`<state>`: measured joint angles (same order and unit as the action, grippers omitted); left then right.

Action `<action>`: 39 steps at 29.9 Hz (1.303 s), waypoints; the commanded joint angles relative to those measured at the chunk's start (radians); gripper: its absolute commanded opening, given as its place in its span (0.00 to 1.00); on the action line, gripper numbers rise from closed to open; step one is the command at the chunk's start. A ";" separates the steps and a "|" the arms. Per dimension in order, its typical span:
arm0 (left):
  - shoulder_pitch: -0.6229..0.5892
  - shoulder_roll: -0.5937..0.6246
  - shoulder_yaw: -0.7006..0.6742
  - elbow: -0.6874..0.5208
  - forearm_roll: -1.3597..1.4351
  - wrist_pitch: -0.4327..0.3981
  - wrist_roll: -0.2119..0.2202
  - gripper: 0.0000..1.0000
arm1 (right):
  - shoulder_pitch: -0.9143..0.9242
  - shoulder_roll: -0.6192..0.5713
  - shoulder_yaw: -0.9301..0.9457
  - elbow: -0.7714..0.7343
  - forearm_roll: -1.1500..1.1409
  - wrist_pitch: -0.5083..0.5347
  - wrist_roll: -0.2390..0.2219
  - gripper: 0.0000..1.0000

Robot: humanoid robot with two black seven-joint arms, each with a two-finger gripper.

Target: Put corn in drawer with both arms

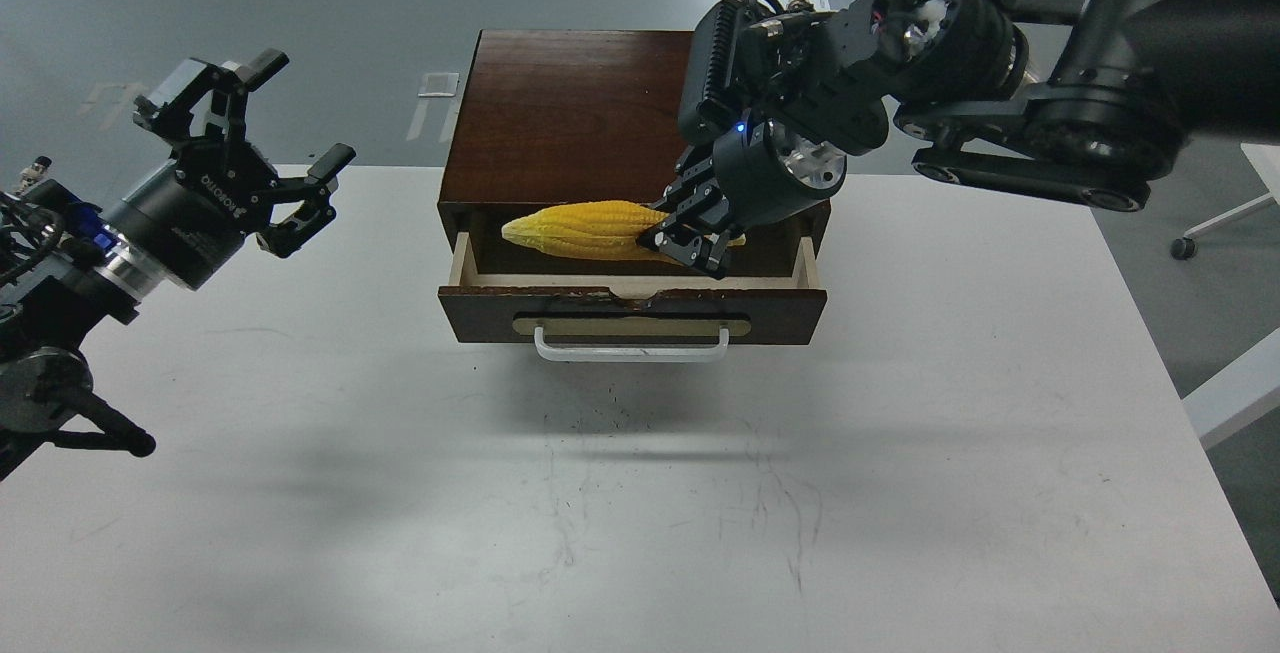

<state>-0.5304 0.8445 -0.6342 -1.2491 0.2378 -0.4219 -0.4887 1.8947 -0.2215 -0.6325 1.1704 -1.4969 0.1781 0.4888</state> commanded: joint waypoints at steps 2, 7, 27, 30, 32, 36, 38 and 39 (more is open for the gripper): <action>0.001 0.001 -0.001 -0.001 0.000 0.000 0.000 0.99 | -0.008 -0.001 -0.003 -0.001 0.001 0.000 0.000 0.37; 0.001 0.001 -0.001 -0.001 0.000 0.000 0.000 0.99 | -0.009 -0.001 -0.001 0.000 0.003 -0.002 0.000 0.55; 0.001 0.007 -0.009 -0.003 0.000 -0.001 0.000 0.99 | 0.038 -0.123 0.054 0.041 0.194 -0.003 0.000 0.91; 0.001 0.008 -0.009 -0.003 0.000 -0.001 0.000 0.99 | 0.027 -0.188 0.071 0.048 0.334 0.000 0.000 0.93; 0.001 0.007 -0.009 -0.003 0.000 -0.001 0.000 0.99 | 0.004 -0.240 0.077 0.049 0.467 0.000 0.000 0.93; 0.001 0.007 -0.010 -0.003 0.000 -0.001 0.000 0.99 | -0.113 -0.340 0.134 0.046 0.759 0.000 0.000 0.94; 0.001 0.005 -0.010 -0.003 0.000 -0.001 0.000 0.99 | -0.199 -0.397 0.210 0.048 0.871 0.001 0.000 0.94; 0.001 0.005 -0.010 -0.003 0.000 -0.001 0.000 0.99 | -0.266 -0.430 0.274 0.049 0.929 0.003 0.000 0.94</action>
<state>-0.5292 0.8518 -0.6442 -1.2519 0.2377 -0.4235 -0.4887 1.7552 -0.5761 -0.4736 1.2172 -0.7166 0.1787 0.4883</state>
